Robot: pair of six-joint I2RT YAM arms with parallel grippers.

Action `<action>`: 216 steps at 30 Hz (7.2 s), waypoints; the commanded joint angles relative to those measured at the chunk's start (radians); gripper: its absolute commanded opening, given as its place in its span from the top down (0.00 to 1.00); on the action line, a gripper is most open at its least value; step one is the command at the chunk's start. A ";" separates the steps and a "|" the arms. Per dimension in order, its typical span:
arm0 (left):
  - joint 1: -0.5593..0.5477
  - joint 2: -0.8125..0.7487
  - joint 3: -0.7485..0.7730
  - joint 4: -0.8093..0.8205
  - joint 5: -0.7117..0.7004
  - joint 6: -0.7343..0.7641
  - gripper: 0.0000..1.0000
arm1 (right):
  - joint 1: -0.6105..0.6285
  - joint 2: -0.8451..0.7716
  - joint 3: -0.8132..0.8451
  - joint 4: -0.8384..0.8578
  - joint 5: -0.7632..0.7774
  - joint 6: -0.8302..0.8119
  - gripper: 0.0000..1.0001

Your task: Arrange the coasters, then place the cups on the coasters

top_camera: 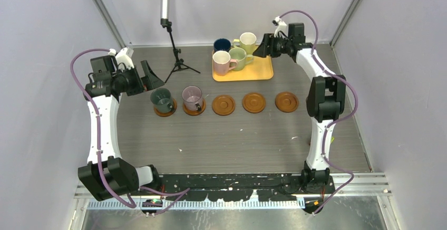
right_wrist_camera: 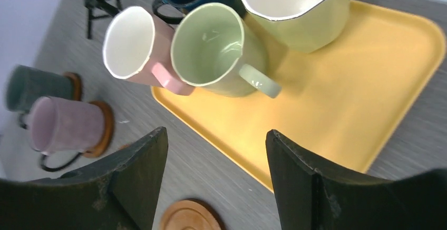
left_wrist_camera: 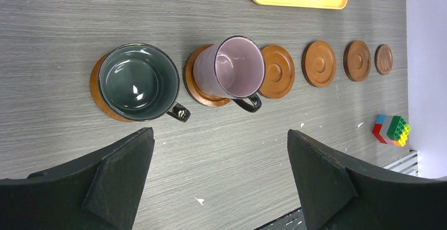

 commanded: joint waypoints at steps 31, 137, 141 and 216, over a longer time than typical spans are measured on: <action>0.000 -0.040 -0.014 0.031 0.012 0.020 0.00 | 0.150 0.242 0.327 -0.205 0.322 -0.697 0.27; 0.010 -0.034 -0.003 0.034 0.043 -0.003 0.00 | 0.169 0.272 0.460 -0.460 0.346 -0.707 0.55; 0.009 -0.035 -0.001 0.028 0.043 0.000 0.00 | 0.173 0.285 0.466 -0.452 0.360 -0.698 0.55; 0.012 -0.046 0.002 0.037 0.053 -0.027 0.00 | 0.692 -0.472 -0.686 0.184 0.883 -0.043 1.00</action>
